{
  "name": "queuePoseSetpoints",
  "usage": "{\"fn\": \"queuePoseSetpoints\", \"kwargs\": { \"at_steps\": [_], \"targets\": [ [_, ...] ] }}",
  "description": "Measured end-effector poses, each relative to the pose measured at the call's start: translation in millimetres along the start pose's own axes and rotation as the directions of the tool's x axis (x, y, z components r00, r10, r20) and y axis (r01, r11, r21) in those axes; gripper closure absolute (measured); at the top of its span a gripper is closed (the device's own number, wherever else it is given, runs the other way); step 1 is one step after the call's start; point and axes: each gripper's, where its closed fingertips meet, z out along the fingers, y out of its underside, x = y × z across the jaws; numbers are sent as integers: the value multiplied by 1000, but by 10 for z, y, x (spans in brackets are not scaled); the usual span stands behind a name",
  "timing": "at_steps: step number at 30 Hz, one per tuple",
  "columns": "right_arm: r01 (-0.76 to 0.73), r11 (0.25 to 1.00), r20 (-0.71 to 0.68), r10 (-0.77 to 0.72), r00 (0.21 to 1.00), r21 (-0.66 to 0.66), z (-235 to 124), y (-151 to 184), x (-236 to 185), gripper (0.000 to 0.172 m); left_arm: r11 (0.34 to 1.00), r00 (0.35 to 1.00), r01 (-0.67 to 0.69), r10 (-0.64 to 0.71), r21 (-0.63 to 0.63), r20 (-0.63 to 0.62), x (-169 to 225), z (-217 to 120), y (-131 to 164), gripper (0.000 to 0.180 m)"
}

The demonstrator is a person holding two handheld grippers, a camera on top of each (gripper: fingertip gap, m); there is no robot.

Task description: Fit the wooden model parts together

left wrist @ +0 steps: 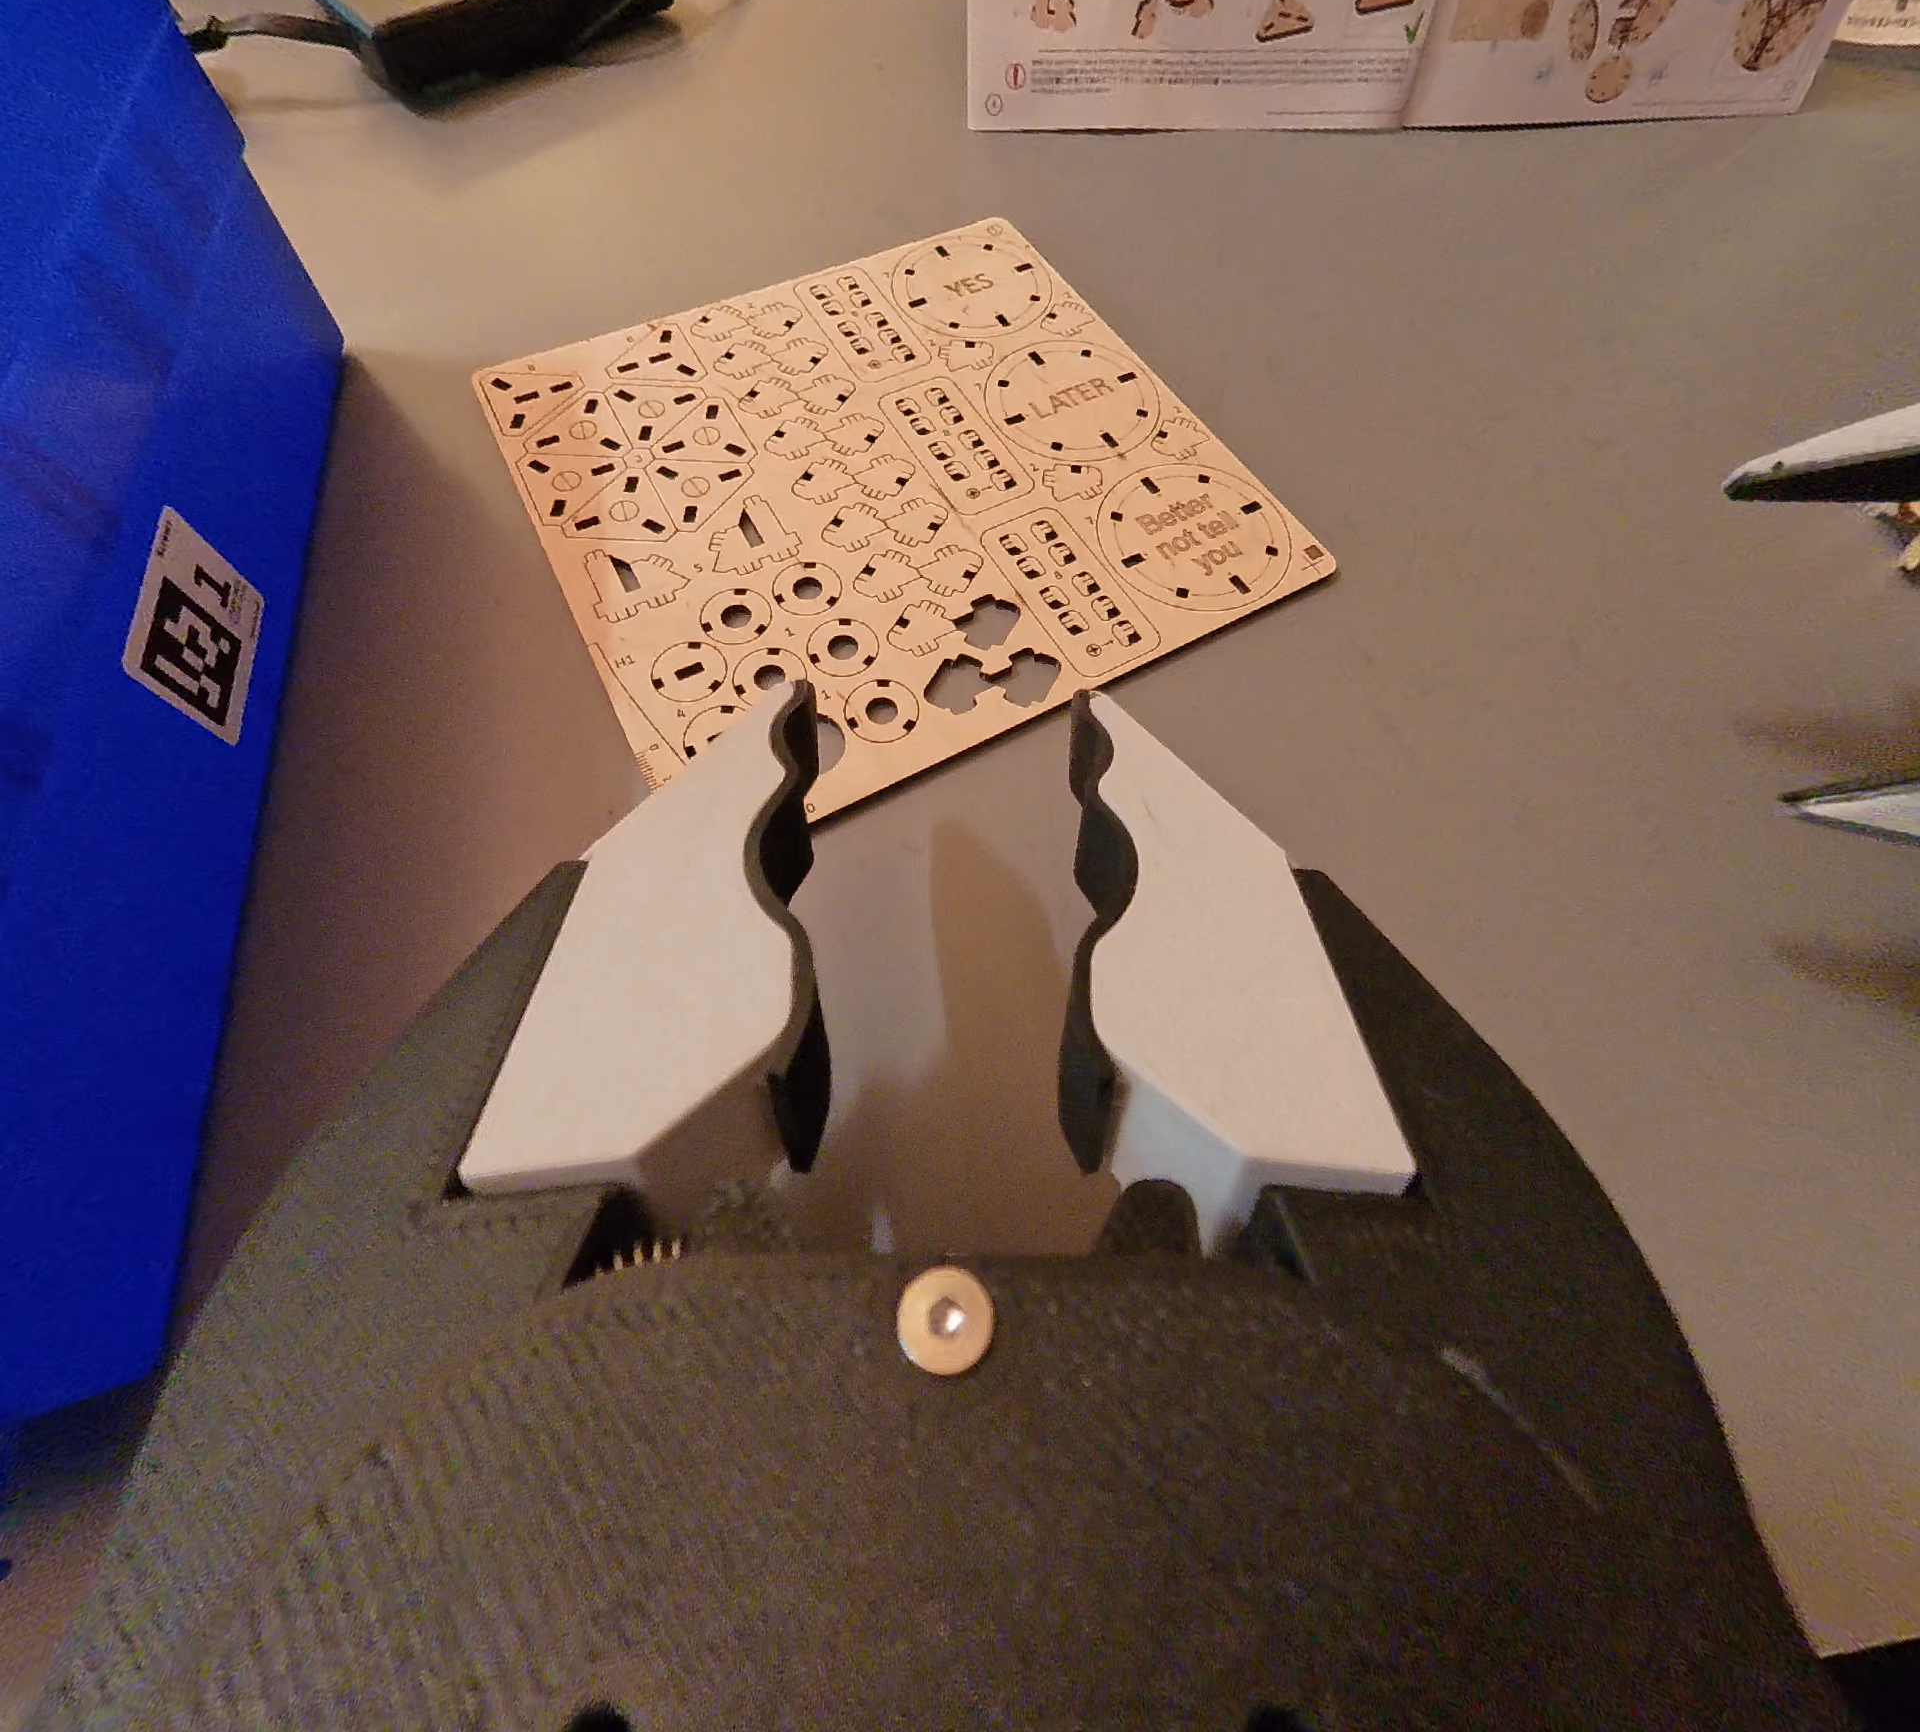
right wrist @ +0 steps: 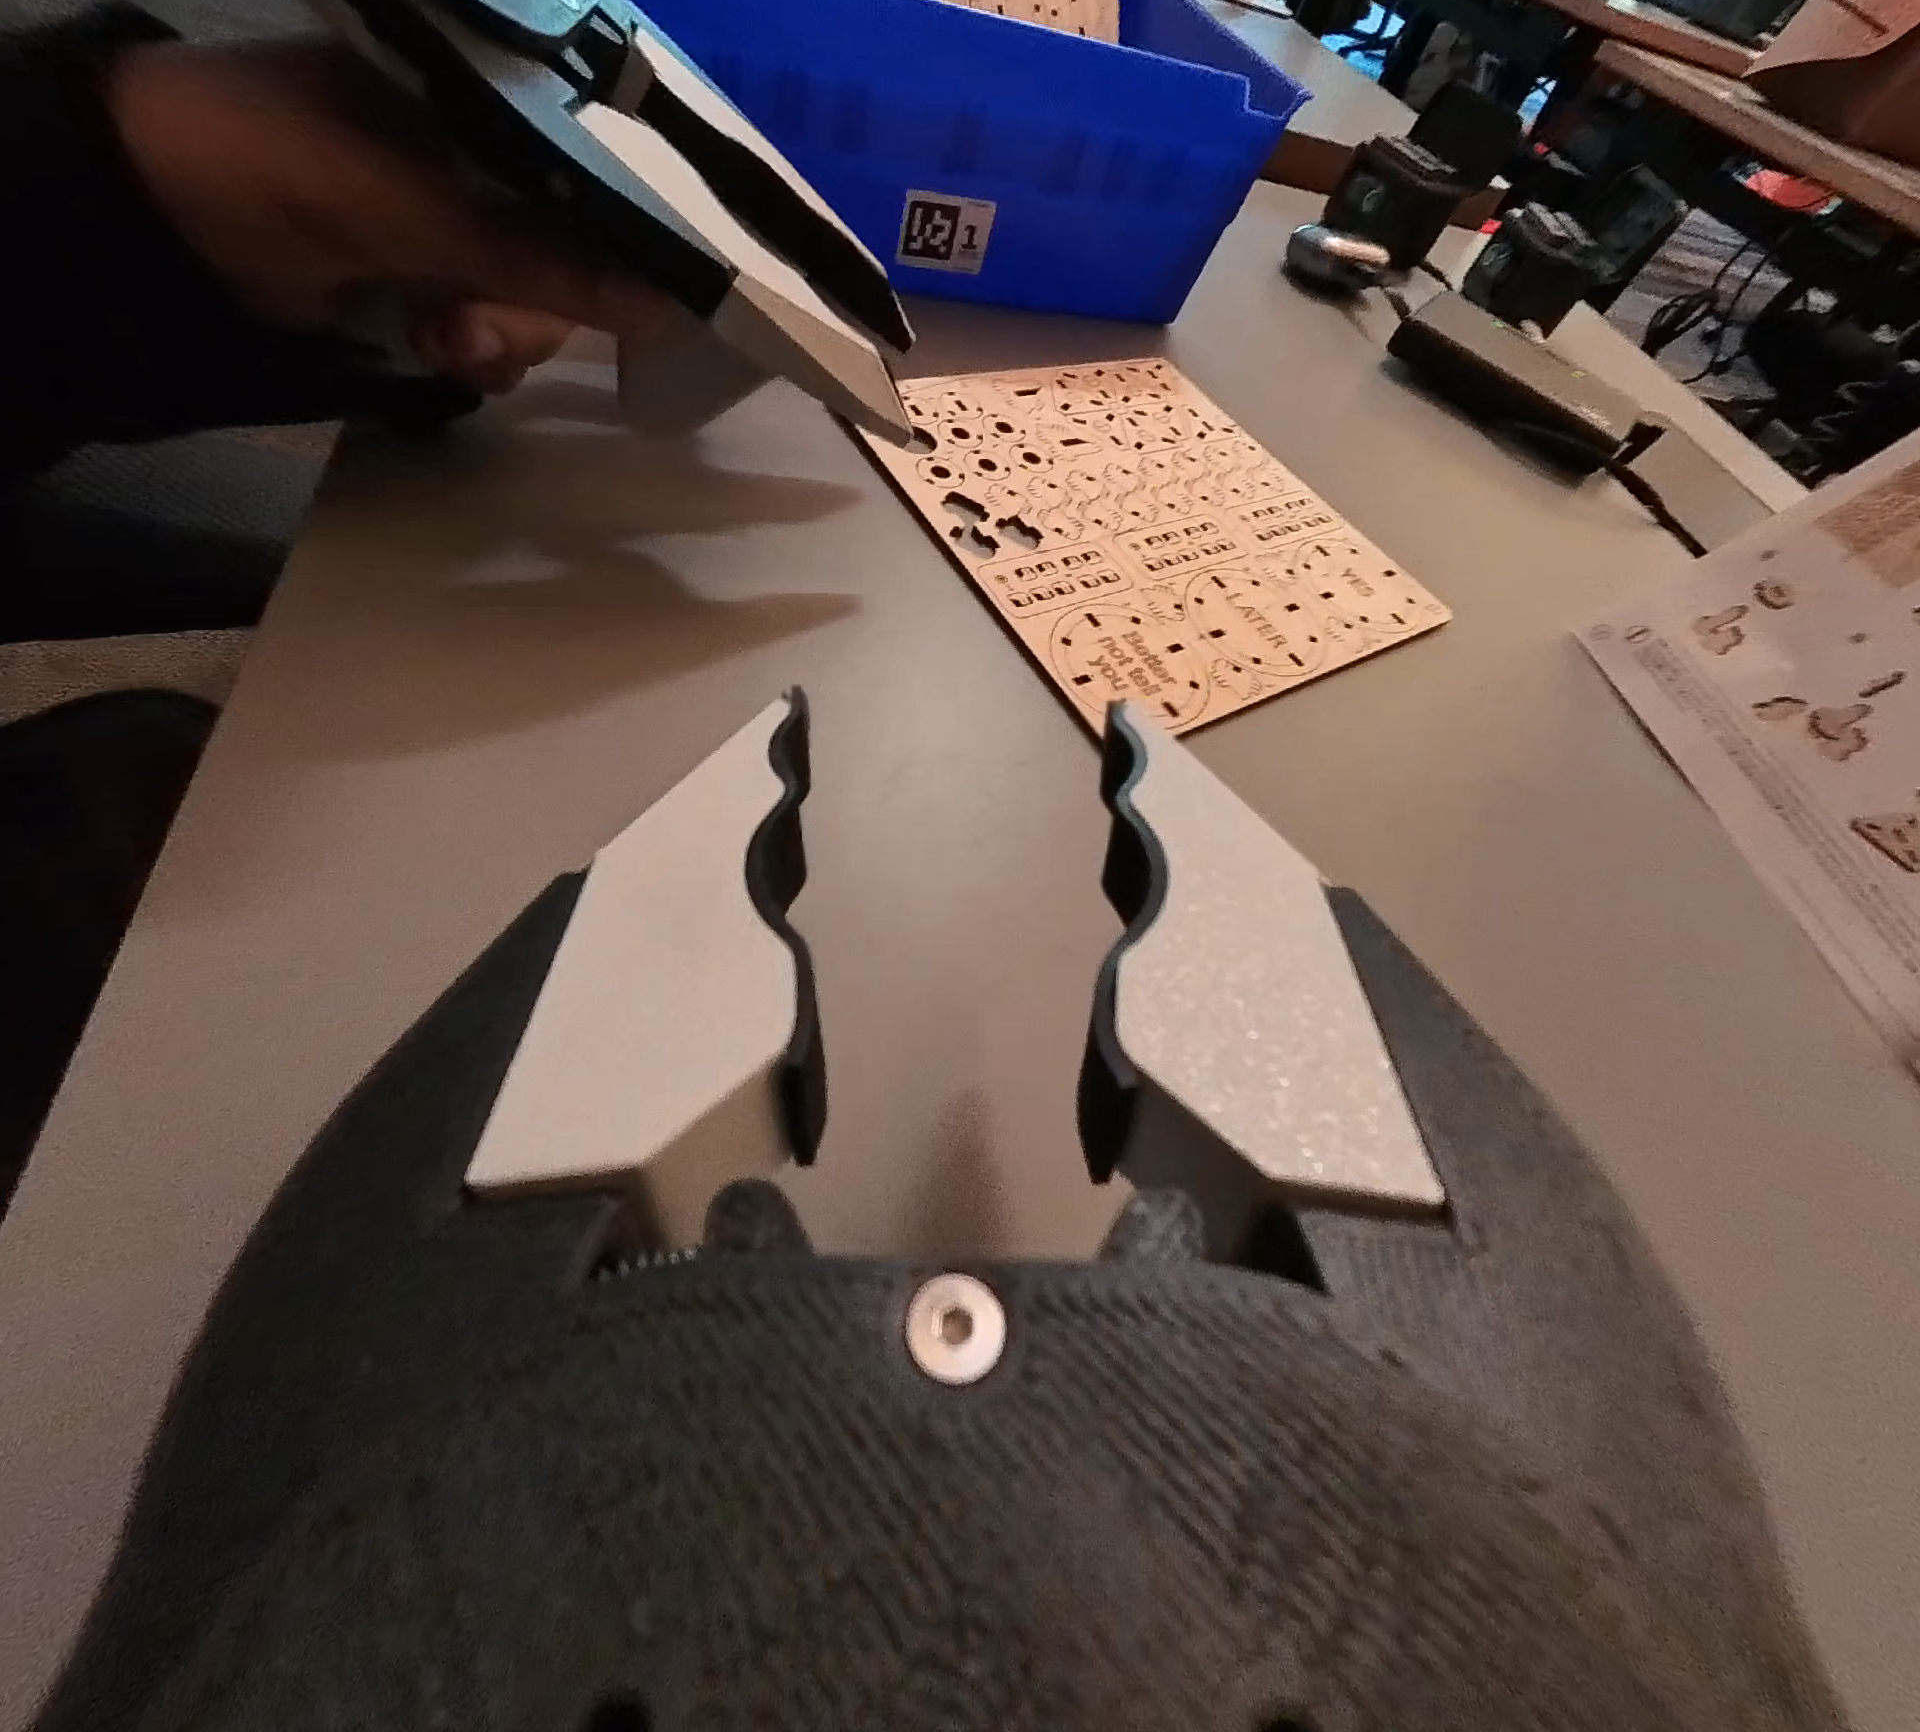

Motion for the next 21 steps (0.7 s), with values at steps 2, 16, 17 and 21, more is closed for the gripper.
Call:
{"fn": "queuePoseSetpoints", "kwargs": {
  "at_steps": [2,16,17,21],
  "targets": [
    [-13,1000,1,13,1000,3,-2,-4,9,116,1000,1000,-1,1,-18,-2,4,19,22,132],
    [87,983,-99,-104,990,-164,4,204,109,117,988,997,8,-19,-154,-74,76,141,189,125],
    [75,983,-93,-92,991,-165,11,216,105,118,986,997,4,-17,-165,-80,86,150,205,125],
    [-21,988,-47,14,999,-153,44,248,92,120,979,997,-17,0,-204,-82,107,180,257,123]
  ]
}}
